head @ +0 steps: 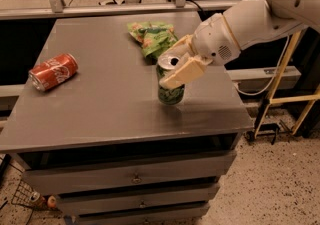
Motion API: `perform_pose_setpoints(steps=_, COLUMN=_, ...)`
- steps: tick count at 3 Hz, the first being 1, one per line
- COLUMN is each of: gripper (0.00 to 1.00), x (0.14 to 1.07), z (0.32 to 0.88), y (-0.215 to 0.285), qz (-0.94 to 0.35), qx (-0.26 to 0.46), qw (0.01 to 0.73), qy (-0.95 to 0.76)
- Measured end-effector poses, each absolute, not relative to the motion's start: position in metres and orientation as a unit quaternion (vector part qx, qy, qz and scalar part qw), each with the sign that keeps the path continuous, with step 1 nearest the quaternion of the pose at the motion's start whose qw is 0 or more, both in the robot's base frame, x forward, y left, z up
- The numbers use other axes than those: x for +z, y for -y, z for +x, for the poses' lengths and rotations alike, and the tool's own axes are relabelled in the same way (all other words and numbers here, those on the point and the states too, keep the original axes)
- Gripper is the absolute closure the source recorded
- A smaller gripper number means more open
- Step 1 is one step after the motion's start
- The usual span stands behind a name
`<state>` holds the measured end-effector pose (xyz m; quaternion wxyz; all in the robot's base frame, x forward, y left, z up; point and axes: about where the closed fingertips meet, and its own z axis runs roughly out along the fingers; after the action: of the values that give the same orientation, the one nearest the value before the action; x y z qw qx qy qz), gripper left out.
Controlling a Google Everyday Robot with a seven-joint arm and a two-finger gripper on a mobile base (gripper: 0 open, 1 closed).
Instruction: Move green can near coke can
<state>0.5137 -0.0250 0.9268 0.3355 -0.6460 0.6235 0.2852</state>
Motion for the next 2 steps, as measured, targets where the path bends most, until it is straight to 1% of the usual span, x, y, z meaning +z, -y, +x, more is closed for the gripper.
perform_pose_setpoints(steps=1, gripper=1.00, x=0.927, z=0.514, y=0.025, qz=-0.646, qx=0.285, qw=0.336, qy=-0.623)
perform_pose_setpoints(steps=2, gripper=1.00, x=0.935, z=0.542, y=-0.001, qz=-0.650, qx=0.293, qw=0.340, qy=-0.613)
